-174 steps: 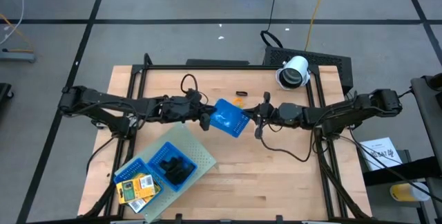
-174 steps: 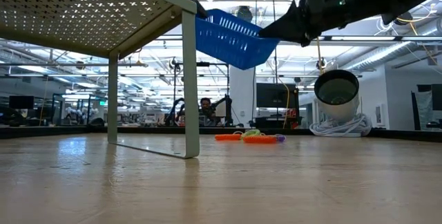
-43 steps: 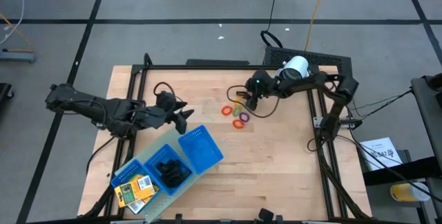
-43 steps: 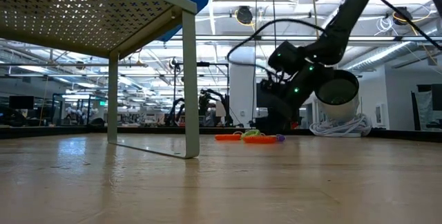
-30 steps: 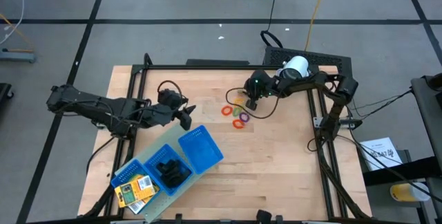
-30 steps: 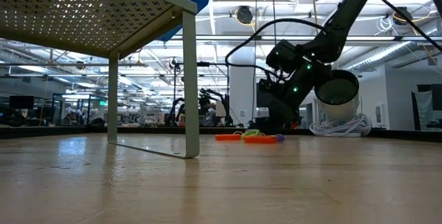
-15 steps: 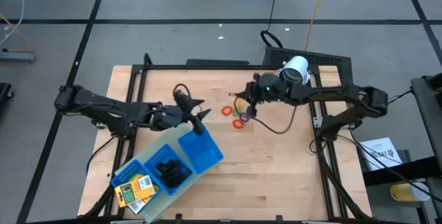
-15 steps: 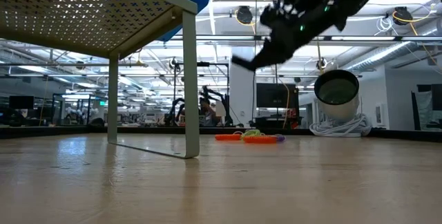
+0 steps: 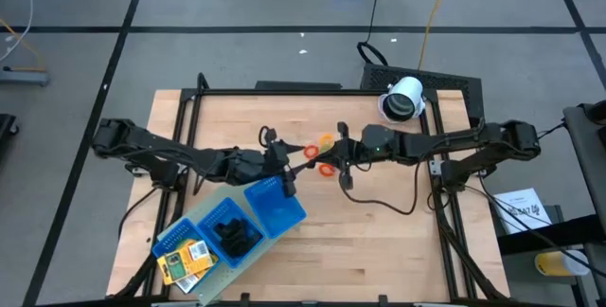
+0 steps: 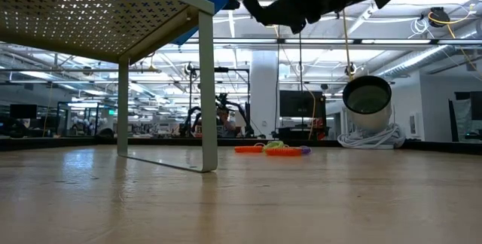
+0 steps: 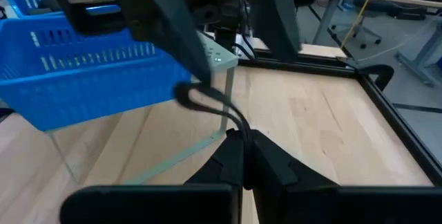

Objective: Pick & Place Office Desk Supplies
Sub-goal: Put the black rubber band into the center blue basket on the shelf, then put the orange spring rubber band into the top blue basket on the shelf

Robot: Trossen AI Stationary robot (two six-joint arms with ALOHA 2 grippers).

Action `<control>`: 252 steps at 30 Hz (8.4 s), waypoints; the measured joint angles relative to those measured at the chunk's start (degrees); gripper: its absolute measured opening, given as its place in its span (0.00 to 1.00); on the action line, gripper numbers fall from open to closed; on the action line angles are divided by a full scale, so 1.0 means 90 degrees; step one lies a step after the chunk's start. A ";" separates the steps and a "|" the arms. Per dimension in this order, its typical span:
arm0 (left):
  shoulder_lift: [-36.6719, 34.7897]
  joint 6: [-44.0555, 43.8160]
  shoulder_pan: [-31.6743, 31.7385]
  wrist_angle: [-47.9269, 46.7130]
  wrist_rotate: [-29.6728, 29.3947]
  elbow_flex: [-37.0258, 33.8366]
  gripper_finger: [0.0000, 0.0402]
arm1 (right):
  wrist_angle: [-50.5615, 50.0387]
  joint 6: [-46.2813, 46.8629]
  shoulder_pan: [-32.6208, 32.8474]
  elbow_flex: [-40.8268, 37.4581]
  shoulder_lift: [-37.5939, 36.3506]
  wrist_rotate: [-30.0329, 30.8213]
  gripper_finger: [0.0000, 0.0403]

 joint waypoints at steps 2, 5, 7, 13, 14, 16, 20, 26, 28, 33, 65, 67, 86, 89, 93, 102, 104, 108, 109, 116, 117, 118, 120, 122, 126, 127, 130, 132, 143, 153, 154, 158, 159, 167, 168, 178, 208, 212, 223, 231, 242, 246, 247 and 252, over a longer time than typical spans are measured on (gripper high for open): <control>0.0057 -0.0013 0.0000 0.0127 0.0156 0.0000 0.53 | 0.0030 0.0000 0.0010 0.0000 0.0000 0.0001 0.01; 0.0063 -0.0013 -0.0014 0.0125 0.0357 0.0000 0.53 | 0.0012 -0.0002 -0.0039 0.0000 0.0000 0.0001 0.01; 0.0062 -0.0017 -0.0032 0.0156 0.0505 0.0000 0.53 | -0.0048 -0.0001 -0.0089 0.0000 0.0000 0.0006 0.01; 0.0062 -0.0002 -0.0092 0.0174 0.0651 0.0000 0.53 | -0.0054 0.0000 -0.0128 0.0000 0.0000 0.0030 0.01; 0.0062 0.0012 -0.0092 0.0168 0.0645 0.0000 0.53 | -0.0030 0.0000 -0.0128 0.0000 0.0000 0.0025 0.01; 0.0062 0.0013 -0.0092 0.0163 0.0582 0.0000 0.53 | 0.0026 0.0000 -0.0108 0.0000 0.0000 0.0008 0.01; 0.0062 0.0015 -0.0073 0.0145 0.0419 0.0000 0.53 | 0.0066 0.0000 -0.0002 0.0000 0.0000 0.0006 0.01; 0.0062 0.0035 -0.0073 0.0139 0.0375 0.0000 0.49 | 0.0066 0.0000 0.0087 0.0000 0.0000 0.0001 0.01; 0.0062 0.0035 -0.0075 0.0126 0.0387 0.0000 0.42 | 0.0066 0.0000 0.0090 0.0000 0.0000 0.0001 0.01; 0.0059 0.0034 -0.0074 0.0093 0.0605 0.0000 0.16 | 0.0069 0.0000 0.0090 0.0000 0.0000 0.0001 0.01; -0.3373 -0.4880 -0.2478 -0.5384 0.2688 0.0005 0.06 | -0.1525 0.0325 0.0076 -0.0166 -0.0906 0.0052 0.45; -0.3441 -0.5277 -0.2816 -0.5548 0.2522 0.0005 0.05 | -0.1424 0.0325 0.0076 -0.0207 -0.0906 0.0054 0.44; -0.3457 -0.6130 -0.3451 -0.5539 0.1381 0.0003 0.33 | -0.1098 0.0310 0.0073 -0.0510 -0.0906 0.0051 0.43; -0.3457 -0.5960 -0.3451 -0.5541 0.1359 0.0004 0.35 | -0.1142 0.0288 0.0073 -0.0512 -0.0906 0.0050 0.44; -0.3457 -0.5644 -0.3458 -0.5502 0.1007 0.0002 0.36 | -0.1319 0.0282 0.0073 -0.0510 -0.0906 0.0054 0.44; -0.3457 -0.5051 -0.3439 -0.5446 -0.1328 0.0002 0.36 | -0.2234 0.0333 0.0069 -0.0760 -0.0828 0.1060 0.43; -0.3457 -0.4993 -0.3439 -0.5444 -0.1881 0.0002 0.36 | -0.1815 0.0457 0.0065 -0.1076 -0.0770 0.1198 0.43; -0.3450 -0.4812 -0.3434 -0.5438 -0.2766 0.0002 0.36 | -0.0579 0.0512 0.0049 -0.1752 -0.0528 0.1169 0.44; -0.3423 -0.4782 -0.3416 -0.5433 -0.2915 0.0002 0.36 | -0.0276 0.0496 0.0077 -0.1851 -0.0389 0.1164 0.45; -0.3090 -0.4821 -0.2851 -0.5353 -0.2672 -0.0002 0.37 | 0.0400 0.0467 0.0172 -0.1757 0.0770 0.1144 0.49; -0.3021 -0.4848 -0.2752 -0.5352 -0.2599 -0.0002 0.38 | 0.0379 0.0450 0.0159 -0.1691 0.0936 0.1145 0.49; -0.2947 -0.4870 -0.2650 -0.5360 -0.2532 -0.0002 0.39 | 0.0380 0.0441 0.0141 -0.1628 0.1101 0.1139 0.50; -0.2785 -0.4874 -0.2444 -0.5368 -0.2457 -0.0002 0.42 | 0.0387 0.0430 0.0105 -0.1517 0.1368 0.0946 0.52; -0.2635 -0.4889 -0.2254 -0.5369 -0.2456 -0.0002 0.46 | 0.0412 0.0426 0.0063 -0.1444 0.1611 0.0626 0.52; -0.2390 -0.4886 -0.1935 -0.5376 -0.2251 -0.0002 0.52 | 0.0397 0.0400 -0.0013 -0.1365 0.2069 0.0495 0.50; -0.2337 -0.4869 -0.1846 -0.5374 -0.2150 -0.0002 0.53 | 0.0411 0.0389 -0.0051 -0.1341 0.2185 0.0501 0.49; -0.2168 -0.4841 -0.1610 -0.5376 -0.1873 -0.0002 0.55 | 0.0556 0.0329 -0.0147 -0.1324 0.2432 0.0504 0.45; -0.2089 -0.4846 -0.1476 -0.5368 -0.1735 -0.0002 0.55 | 0.0601 0.0325 -0.0214 -0.1321 0.2573 0.0509 0.41; -0.2023 -0.4660 -0.1105 -0.5055 -0.1348 -0.0002 0.52 | 0.0660 0.0265 -0.0531 -0.1321 0.2693 0.0487 0.04; -0.2022 -0.3159 -0.1110 -0.3590 -0.1389 -0.0002 0.53 | 0.1021 0.0114 -0.0500 -0.1360 0.1772 0.0532 0.01; -0.2022 -0.3023 -0.1110 -0.3458 -0.1391 -0.0002 0.53 | 0.1020 0.0111 -0.0494 -0.1360 0.1583 0.0522 0.01; -0.2022 -0.2505 -0.1110 -0.2972 -0.1396 -0.0002 0.53 | 0.1067 0.0062 -0.0473 -0.1360 0.0799 0.0507 0.01; -0.2016 -0.2398 -0.1096 -0.2858 -0.1397 -0.0002 0.53 | 0.1085 0.0034 -0.0451 -0.1358 0.0588 0.0509 0.01; -0.1589 -0.1225 -0.0785 -0.1654 -0.1214 0.0007 0.53 | 0.1584 -0.0006 -0.0101 -0.1348 -0.0591 0.0442 0.01; -0.1479 -0.1026 -0.0729 -0.1476 -0.1164 0.0007 0.53 | 0.1694 -0.0005 -0.0062 -0.1345 -0.0660 0.0328 0.01; -0.0137 0.1181 -0.0315 0.0416 -0.0071 0.0003 0.53 | 0.2257 0.0000 0.0268 -0.1345 -0.0748 -0.0016 0.01; 0.0577 0.1412 -0.0030 0.1288 0.1198 0.0002 0.06 | 0.2445 0.0172 0.0301 -0.1336 -0.0719 -0.0666 0.01; 0.0509 0.1293 -0.0124 0.1251 0.1303 -0.0001 0.10 | 0.2429 0.0145 0.0299 -0.1338 -0.0719 -0.0655 0.04; -0.0729 0.1084 -0.0766 0.0137 0.1543 -0.0002 0.04 | 0.2301 0.0158 0.0156 -0.1336 -0.0845 -0.0637 0.20; -0.1307 0.0026 -0.1268 -0.1834 0.1572 0.0002 0.08 | 0.2019 0.0160 0.0156 -0.1338 -0.0845 -0.0640 0.22; -0.1347 -0.1913 -0.1516 -0.3161 0.1592 0.0002 0.16 | 0.2014 0.0160 0.0156 -0.1338 -0.0845 -0.0640 0.21; -0.1347 -0.2185 -0.1580 -0.3245 0.1589 0.0002 0.25 | 0.2010 0.0161 0.0156 -0.1338 -0.0845 -0.0639 0.23; -0.1347 -0.2187 -0.1591 -0.3309 0.1589 0.0002 0.28 | 0.2012 0.0161 0.0156 -0.1338 -0.0845 -0.0640 0.23; -0.1347 -0.2035 -0.1592 -0.3501 0.1595 0.0002 0.39 | 0.2008 0.0163 0.0158 -0.1338 -0.0836 -0.0640 0.25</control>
